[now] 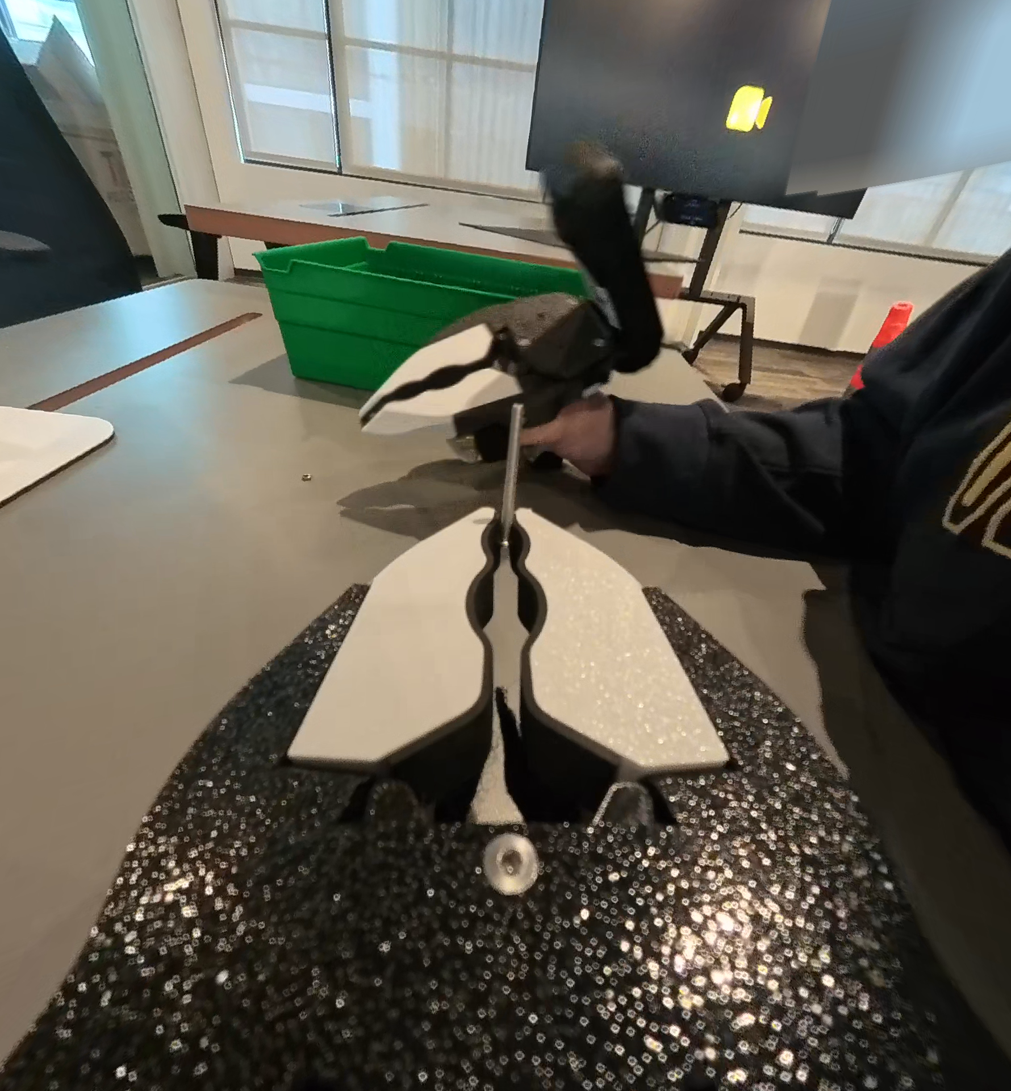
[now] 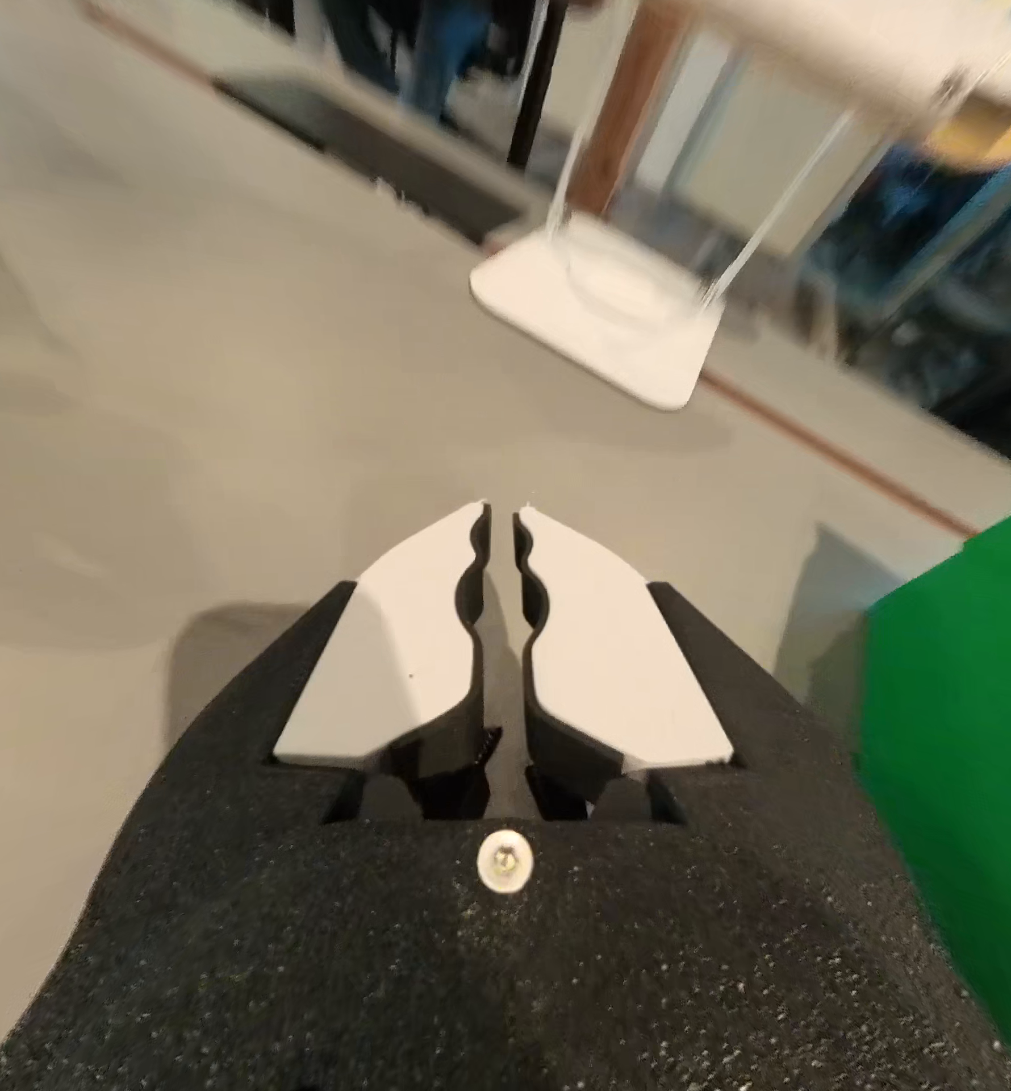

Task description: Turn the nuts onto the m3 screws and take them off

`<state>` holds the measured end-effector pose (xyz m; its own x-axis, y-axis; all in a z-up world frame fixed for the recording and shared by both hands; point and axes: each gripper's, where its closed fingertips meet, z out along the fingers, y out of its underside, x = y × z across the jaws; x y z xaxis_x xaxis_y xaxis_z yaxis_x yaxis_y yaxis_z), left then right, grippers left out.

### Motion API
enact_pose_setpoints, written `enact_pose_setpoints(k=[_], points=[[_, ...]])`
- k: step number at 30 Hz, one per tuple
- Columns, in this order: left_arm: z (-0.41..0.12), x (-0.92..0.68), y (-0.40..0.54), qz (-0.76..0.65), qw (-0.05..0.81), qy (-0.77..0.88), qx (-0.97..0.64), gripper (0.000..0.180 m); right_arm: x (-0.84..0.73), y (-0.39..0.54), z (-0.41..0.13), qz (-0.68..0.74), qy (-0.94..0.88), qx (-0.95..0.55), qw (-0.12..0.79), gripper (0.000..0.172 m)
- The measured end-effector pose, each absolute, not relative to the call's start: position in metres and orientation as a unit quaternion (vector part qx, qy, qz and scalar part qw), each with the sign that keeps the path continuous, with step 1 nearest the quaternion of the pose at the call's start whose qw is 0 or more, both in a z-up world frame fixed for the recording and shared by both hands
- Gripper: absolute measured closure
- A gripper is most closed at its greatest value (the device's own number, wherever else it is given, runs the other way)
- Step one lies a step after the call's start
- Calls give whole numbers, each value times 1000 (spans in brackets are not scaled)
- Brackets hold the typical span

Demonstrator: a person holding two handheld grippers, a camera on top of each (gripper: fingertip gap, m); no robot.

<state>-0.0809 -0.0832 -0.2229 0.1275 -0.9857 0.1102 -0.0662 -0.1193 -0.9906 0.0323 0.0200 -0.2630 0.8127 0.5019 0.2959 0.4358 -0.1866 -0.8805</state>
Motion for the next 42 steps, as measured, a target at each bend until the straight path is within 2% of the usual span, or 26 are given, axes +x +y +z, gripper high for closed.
enact_pose_setpoints(k=[11,17,25,30,35,42], points=[[-223,-81,-83,-485,474,455,-577,179,48,57,-294,85,-297,-837,451,162],[-224,-80,-84,-485,471,457,-577,179,47,62,-303,97,-303,-850,421,149],[-223,-80,-84,-488,470,456,-577,179,49,65,-307,45,-319,-847,422,149],[-224,-80,-84,-487,469,457,-578,179,44,62,-307,28,-344,-836,427,158],[-224,-79,-84,-487,468,458,-578,178,44,62,-308,46,-334,-843,420,158],[-224,-79,-84,-487,466,459,-578,178,41,60,-310,80,-335,-847,405,168]])
